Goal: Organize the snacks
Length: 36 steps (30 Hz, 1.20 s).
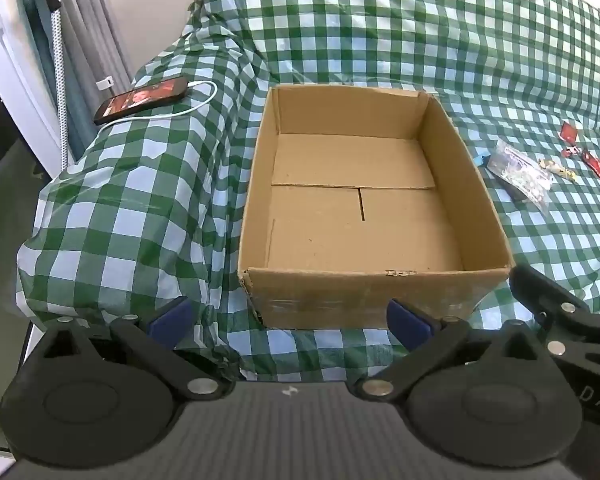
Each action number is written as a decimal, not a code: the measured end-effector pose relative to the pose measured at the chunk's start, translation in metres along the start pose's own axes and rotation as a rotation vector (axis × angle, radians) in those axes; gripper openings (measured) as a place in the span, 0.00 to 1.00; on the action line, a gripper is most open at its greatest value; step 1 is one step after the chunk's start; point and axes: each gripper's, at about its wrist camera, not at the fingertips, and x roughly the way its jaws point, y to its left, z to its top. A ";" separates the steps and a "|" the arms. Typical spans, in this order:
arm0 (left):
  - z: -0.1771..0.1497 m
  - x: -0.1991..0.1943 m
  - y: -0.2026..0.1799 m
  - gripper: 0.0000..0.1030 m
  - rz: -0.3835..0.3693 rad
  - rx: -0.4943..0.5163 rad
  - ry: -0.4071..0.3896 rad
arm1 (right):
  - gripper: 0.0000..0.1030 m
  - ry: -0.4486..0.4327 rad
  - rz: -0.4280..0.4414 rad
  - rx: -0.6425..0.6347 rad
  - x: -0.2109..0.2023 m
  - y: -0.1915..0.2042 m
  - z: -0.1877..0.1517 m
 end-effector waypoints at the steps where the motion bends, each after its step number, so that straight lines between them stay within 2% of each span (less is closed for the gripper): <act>1: 0.000 0.001 0.001 1.00 -0.001 0.003 0.000 | 1.00 -0.002 0.000 -0.003 -0.004 0.006 -0.005; 5: 0.000 0.001 0.001 1.00 0.003 0.006 -0.002 | 1.00 0.003 0.004 0.002 0.003 -0.003 0.009; 9: 0.000 0.002 0.002 1.00 0.004 0.002 -0.002 | 1.00 0.001 0.004 -0.005 0.007 -0.003 -0.006; 11: -0.001 0.002 0.002 1.00 0.004 0.001 -0.002 | 1.00 0.009 0.003 0.007 0.007 -0.009 0.003; 36: -0.004 0.003 0.000 1.00 0.014 0.008 -0.001 | 1.00 0.022 0.013 0.014 0.010 -0.009 -0.007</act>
